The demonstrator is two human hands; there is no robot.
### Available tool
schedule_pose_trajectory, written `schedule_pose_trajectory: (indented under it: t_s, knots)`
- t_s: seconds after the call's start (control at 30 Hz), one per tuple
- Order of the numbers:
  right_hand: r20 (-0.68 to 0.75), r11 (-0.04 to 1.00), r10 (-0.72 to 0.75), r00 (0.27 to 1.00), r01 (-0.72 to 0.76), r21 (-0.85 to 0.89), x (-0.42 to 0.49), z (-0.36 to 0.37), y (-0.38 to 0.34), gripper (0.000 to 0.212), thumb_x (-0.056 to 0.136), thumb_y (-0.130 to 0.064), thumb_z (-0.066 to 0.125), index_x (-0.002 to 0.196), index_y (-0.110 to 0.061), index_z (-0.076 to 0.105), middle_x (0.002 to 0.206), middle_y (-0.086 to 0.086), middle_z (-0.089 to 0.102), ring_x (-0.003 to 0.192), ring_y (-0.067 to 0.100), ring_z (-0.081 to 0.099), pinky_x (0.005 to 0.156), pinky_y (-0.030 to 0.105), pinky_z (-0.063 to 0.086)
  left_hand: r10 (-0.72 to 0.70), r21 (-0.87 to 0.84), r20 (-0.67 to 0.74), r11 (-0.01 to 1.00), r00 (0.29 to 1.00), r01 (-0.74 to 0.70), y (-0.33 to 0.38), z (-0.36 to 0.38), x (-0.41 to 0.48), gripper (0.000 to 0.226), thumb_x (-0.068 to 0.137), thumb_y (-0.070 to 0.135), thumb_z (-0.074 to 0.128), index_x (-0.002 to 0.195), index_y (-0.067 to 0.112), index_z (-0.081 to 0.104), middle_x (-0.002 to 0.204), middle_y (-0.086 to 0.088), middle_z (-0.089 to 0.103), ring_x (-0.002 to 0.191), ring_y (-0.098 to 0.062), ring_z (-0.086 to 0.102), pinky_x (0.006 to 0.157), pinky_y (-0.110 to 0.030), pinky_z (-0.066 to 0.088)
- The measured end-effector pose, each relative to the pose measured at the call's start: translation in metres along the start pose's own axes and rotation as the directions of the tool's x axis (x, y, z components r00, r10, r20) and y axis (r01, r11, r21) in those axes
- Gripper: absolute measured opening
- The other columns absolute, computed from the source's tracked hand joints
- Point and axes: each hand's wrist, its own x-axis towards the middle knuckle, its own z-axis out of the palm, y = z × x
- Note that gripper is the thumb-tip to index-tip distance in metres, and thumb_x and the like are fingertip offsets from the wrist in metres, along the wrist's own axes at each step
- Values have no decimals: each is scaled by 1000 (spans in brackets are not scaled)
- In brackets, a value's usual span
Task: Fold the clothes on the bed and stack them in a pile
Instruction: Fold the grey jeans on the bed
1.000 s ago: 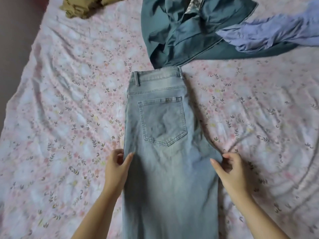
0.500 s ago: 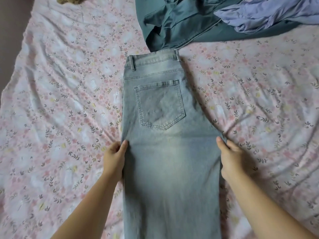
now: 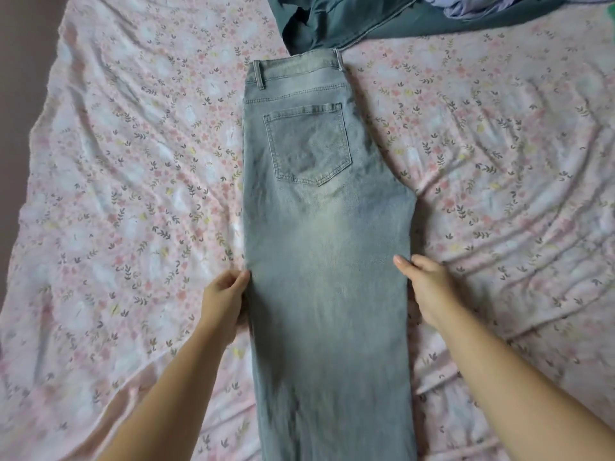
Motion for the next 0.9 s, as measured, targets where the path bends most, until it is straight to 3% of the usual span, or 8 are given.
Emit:
schedule_pose_trajectory:
  t_s: [0.17, 0.23, 0.33, 0.4, 0.5, 0.67, 0.73, 0.9]
  knots:
    - [89, 1000, -29, 996, 29, 9, -18, 0, 10, 23, 86, -23, 61, 69, -15, 48, 80, 10, 52, 77, 19, 46, 66, 29, 35, 42, 69, 37, 997, 998, -44, 0, -4, -4, 26, 94, 26, 53, 69, 17, 48, 59, -3, 39, 47, -16, 35, 47, -23, 32]
    - [146, 1000, -17, 989, 18, -9, -47, -1, 19, 8, 88, -18, 59, 80, -17, 59, 92, 6, 65, 85, 20, 60, 76, 33, 48, 96, 90, 96, 990, 991, -105, -12, -9, -27, 20, 92, 24, 56, 76, 14, 52, 65, -4, 49, 52, -16, 41, 45, -20, 34]
    - [134, 998, 35, 990, -28, -52, -94, -1, 45, 3, 86, -15, 62, 83, -16, 61, 91, 5, 68, 85, 22, 63, 80, 39, 51, 100, 87, 137, 990, 985, -113, -49, -13, -67, 13, 86, 17, 63, 79, 8, 57, 69, -6, 57, 59, -16, 51, 48, -22, 40]
    - [115, 995, 81, 990, -73, -74, -121, -2, 61, 7, 86, -16, 63, 79, -15, 61, 87, 6, 68, 82, 22, 64, 80, 40, 51, 54, 22, 95, 998, 994, -57, -76, -13, -90, 12, 88, 14, 60, 76, 12, 62, 62, 4, 63, 52, -9, 56, 44, -16, 42]
    - [84, 989, 144, 986, -141, -36, -139, -11, 78, 12, 86, -19, 63, 77, -10, 62, 93, 15, 68, 85, 25, 63, 82, 43, 51, -30, -55, -7, 998, 1000, 29, -98, -16, -110, 26, 91, 18, 56, 65, 14, 56, 40, 14, 50, 34, -1, 42, 33, -12, 28]
    - [167, 982, 189, 968, -186, -36, -134, -21, 82, 12, 87, -17, 62, 80, -7, 60, 96, 15, 67, 86, 26, 64, 82, 39, 52, -68, -73, 5, 995, 998, 68, -101, -17, -123, 27, 94, 22, 53, 68, 13, 55, 40, 12, 51, 35, -1, 45, 36, -13, 32]
    - [231, 986, 164, 959, -161, -29, -143, -24, 83, 8, 88, -14, 58, 82, -10, 60, 92, 9, 66, 85, 22, 63, 80, 34, 51, -22, 6, 25, 1000, 999, 22, -108, -20, -130, 27, 92, 26, 55, 68, 15, 52, 52, 4, 49, 46, -9, 42, 43, -20, 31]
    - [262, 975, 183, 948, -140, -173, -188, -38, 121, 12, 90, -19, 57, 82, -10, 58, 96, 17, 67, 92, 28, 62, 90, 48, 47, -18, -18, 125, 1000, 992, 21, -156, -31, -175, 4, 87, 20, 63, 86, 16, 65, 81, -4, 67, 74, -21, 61, 64, -28, 50]
